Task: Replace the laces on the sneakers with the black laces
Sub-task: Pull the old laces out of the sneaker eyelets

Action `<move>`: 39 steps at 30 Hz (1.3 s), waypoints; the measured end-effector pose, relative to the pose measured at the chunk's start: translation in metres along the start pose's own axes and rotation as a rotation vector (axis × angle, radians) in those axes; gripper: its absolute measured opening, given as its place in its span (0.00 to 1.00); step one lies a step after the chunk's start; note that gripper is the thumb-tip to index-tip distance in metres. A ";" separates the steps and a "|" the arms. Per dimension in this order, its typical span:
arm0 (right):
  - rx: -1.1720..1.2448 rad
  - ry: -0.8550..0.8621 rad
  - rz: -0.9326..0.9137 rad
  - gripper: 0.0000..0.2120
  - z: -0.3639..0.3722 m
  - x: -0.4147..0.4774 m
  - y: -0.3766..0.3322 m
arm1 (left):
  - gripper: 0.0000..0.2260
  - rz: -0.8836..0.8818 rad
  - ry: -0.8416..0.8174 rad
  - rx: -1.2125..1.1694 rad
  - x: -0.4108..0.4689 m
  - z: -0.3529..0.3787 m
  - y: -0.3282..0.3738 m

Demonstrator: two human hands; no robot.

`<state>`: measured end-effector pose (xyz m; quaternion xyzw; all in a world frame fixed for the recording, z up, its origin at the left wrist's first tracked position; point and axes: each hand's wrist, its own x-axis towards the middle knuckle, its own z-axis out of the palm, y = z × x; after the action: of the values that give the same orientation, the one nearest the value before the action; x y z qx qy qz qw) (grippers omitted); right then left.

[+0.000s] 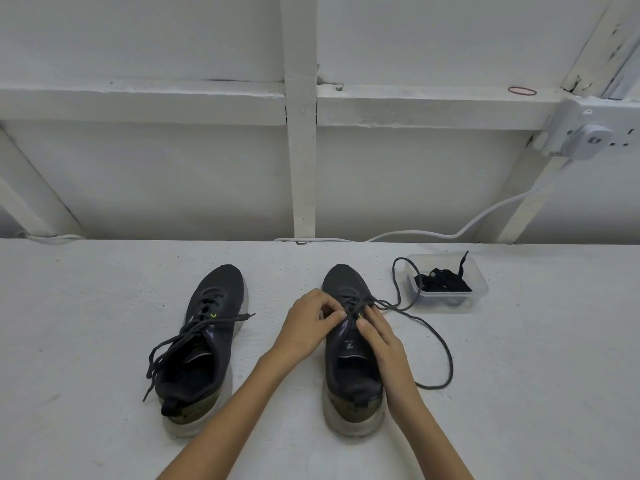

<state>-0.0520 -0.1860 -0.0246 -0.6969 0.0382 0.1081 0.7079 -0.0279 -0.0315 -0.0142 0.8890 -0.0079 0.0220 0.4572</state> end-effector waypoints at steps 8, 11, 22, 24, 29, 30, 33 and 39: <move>0.022 -0.019 0.015 0.25 0.002 0.000 -0.002 | 0.06 0.021 0.081 0.280 0.013 0.008 0.009; 0.032 -0.019 0.016 0.25 0.001 0.000 -0.001 | 0.05 0.016 0.113 0.189 0.012 0.011 0.005; 0.059 -0.018 0.029 0.26 0.000 0.001 0.003 | 0.07 -0.114 0.134 -0.096 -0.004 0.016 -0.007; 0.051 -0.024 0.029 0.26 -0.001 0.001 0.003 | 0.08 -0.125 0.156 -0.016 0.005 0.011 -0.005; 0.057 -0.016 0.031 0.26 0.000 0.000 0.003 | 0.08 -0.192 0.271 -0.048 0.012 0.010 -0.005; 0.057 -0.014 0.031 0.26 0.000 0.001 0.003 | 0.09 -0.204 0.271 -0.090 0.009 0.011 -0.005; 0.054 -0.012 0.032 0.26 0.001 0.001 0.003 | 0.12 -0.227 0.246 -0.184 -0.002 0.018 -0.003; 0.059 -0.021 0.028 0.26 0.001 0.001 0.003 | 0.08 -0.195 0.308 -0.209 0.005 0.008 -0.004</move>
<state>-0.0513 -0.1852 -0.0275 -0.6741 0.0435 0.1241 0.7269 -0.0225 -0.0353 -0.0220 0.8194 0.1462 0.1124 0.5428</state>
